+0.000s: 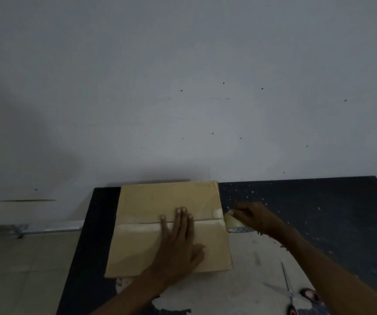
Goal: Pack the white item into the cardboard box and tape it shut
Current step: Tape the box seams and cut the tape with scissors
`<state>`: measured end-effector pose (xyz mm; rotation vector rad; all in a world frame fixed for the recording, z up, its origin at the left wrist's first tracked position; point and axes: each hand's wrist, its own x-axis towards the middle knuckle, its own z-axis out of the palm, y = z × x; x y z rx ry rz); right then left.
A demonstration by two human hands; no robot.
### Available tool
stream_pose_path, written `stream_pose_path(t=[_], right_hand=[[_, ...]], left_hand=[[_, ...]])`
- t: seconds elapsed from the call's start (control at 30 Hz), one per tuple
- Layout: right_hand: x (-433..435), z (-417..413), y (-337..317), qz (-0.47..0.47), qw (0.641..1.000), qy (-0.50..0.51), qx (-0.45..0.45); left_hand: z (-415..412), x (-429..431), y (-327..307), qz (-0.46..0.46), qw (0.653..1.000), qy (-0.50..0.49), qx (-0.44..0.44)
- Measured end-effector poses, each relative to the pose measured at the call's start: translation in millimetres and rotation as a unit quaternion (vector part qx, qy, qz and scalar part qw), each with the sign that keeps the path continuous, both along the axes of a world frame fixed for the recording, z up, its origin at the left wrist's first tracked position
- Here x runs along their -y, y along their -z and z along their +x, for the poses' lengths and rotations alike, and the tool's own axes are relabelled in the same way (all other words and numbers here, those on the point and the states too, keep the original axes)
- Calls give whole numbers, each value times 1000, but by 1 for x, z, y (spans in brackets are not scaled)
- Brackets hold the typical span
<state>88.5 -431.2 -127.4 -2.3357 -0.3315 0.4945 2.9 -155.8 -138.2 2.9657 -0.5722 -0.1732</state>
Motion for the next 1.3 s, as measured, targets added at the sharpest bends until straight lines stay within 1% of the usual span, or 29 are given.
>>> stream_pose_path(t=[0.07, 0.1, 0.27, 0.33, 0.47, 0.63, 0.8, 0.9, 1.0, 1.1, 1.2, 1.3], right_hand=[[0, 0, 2, 0, 1000, 1, 3], [1, 0, 3, 2, 1000, 2, 7], [4, 0, 11, -4, 1000, -2, 22], [7, 1, 14, -2, 1000, 0, 27], [13, 3, 11, 7, 1000, -1, 29], [16, 8, 9, 36, 998, 2, 42], [18, 8, 8, 52, 998, 17, 22], [19, 6, 4, 60, 998, 16, 26], [16, -5, 8, 63, 998, 7, 28], [9, -20, 20, 88, 996, 3, 2], [13, -29, 32, 120, 993, 23, -6], [18, -31, 40, 133, 990, 37, -8]], left_hand=[[0, 28, 1, -12, 1000, -20, -14], [1, 41, 2, -10, 1000, -6, -5], [2, 68, 5, -32, 991, 126, 11], [5, 65, 5, -46, 988, 150, 16], [8, 58, -1, -71, 992, 107, -2], [18, 74, -8, -67, 995, 74, 5], [31, 69, -1, -65, 998, 16, -11], [24, 67, 1, -66, 998, 18, -11], [14, 59, 4, -75, 997, 28, 16], [9, 50, 4, -70, 997, 38, 17], [9, 50, 3, -54, 997, 43, 18], [10, 51, 3, -40, 998, 46, 10]])
